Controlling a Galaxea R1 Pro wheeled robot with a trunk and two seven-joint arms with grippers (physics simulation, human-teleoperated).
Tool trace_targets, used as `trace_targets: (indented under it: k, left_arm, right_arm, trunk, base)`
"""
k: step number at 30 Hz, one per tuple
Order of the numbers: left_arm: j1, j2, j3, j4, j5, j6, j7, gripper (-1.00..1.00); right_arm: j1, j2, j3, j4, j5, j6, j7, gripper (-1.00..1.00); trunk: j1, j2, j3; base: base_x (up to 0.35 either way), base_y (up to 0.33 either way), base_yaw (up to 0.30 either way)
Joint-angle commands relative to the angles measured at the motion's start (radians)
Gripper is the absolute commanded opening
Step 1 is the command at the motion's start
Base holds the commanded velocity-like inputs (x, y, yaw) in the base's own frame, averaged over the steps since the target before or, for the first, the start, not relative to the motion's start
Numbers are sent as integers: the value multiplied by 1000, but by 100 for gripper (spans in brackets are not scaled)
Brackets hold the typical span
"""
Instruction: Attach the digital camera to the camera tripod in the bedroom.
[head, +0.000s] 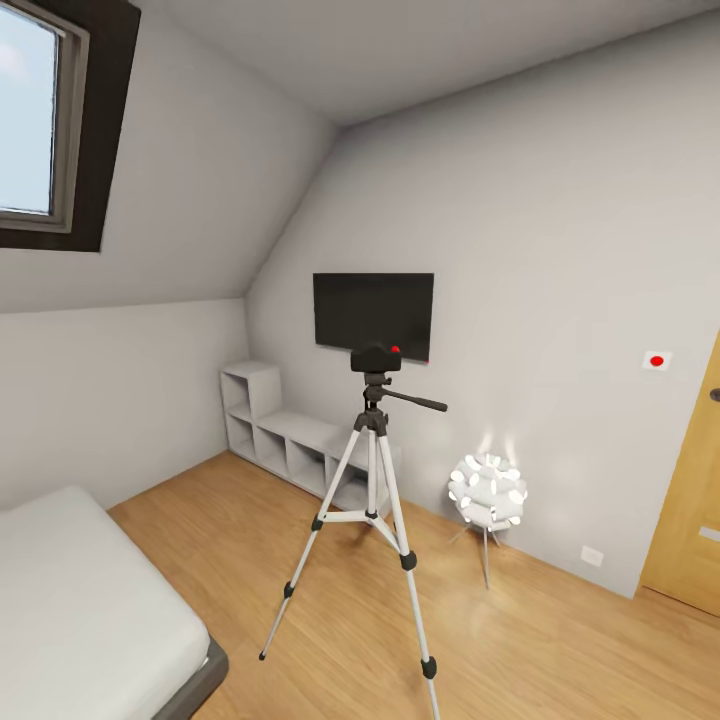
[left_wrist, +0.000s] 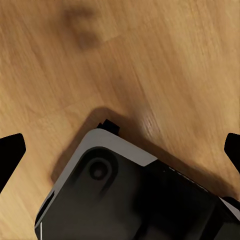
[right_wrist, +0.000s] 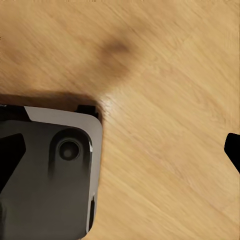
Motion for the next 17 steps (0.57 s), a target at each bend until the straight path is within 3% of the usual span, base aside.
trace_targets:
  k: [1, 8, 17]
  left_arm:
    - [0, 0, -8, -1, 7, 1, 4, 100]
    - [0, 0, -8, -1, 7, 1, 4, 100]
    - [0, 0, -8, -1, 7, 1, 4, 100]
  right_arm:
    - [-1, 0, -9, 1, 8, 0, 2, 100]
    - [-1, 39, -10, -4, 6, 0, 1, 100]
    - [-1, 49, -9, -5, 3, 0, 1, 100]
  trunk:
    - [0, -1, 0]
    - [0, -1, 0]
    - [0, -1, 0]
  base:
    - [0, 0, 0]
    - [0, 0, 0]
    - [0, 0, 0]
